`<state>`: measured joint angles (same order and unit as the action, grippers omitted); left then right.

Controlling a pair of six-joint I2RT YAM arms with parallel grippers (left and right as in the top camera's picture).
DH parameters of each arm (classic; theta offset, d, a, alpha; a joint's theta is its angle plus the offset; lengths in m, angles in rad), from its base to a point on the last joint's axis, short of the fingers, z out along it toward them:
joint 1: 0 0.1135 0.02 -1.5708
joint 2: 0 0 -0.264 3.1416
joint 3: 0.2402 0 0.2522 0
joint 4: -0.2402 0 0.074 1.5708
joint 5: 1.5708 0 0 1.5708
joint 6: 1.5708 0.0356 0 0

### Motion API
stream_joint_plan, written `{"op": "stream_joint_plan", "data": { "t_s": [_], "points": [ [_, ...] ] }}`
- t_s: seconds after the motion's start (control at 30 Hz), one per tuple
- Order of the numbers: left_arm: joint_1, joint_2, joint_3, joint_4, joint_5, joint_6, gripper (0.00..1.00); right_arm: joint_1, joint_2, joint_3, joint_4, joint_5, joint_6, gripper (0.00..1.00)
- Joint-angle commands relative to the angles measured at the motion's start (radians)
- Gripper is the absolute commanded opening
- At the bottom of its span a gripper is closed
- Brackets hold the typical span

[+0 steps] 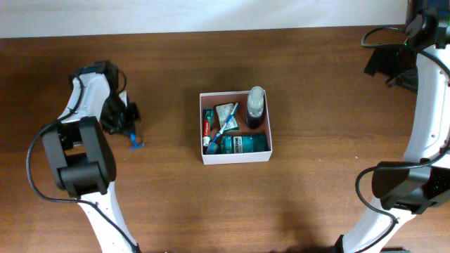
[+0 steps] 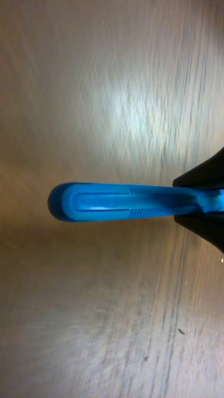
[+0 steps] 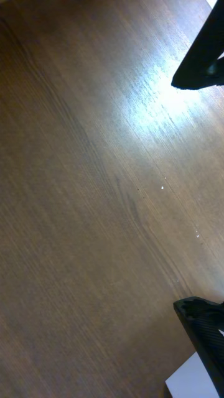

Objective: Pack container
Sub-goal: 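Lift the blue razor and carry it right into the box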

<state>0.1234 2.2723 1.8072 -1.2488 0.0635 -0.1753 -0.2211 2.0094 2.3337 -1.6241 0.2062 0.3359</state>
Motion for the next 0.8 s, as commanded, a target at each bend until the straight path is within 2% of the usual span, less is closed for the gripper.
{"op": "stream_joint_plan", "data": {
  "t_s": [0.0,0.43,0.77],
  "points": [
    [-0.048,0.002,0.126,-0.020,0.018,-0.007,0.02,-0.003,-0.026,0.017,0.001,0.015,0.002,0.98],
    [-0.288,0.002,0.466,-0.074,0.095,-0.101,0.02,-0.003,-0.026,0.017,0.001,0.015,0.002,0.98],
    [-0.455,0.002,0.492,-0.105,0.143,-0.127,0.02,-0.003,-0.026,0.017,0.001,0.015,0.002,0.98]
  ]
}}
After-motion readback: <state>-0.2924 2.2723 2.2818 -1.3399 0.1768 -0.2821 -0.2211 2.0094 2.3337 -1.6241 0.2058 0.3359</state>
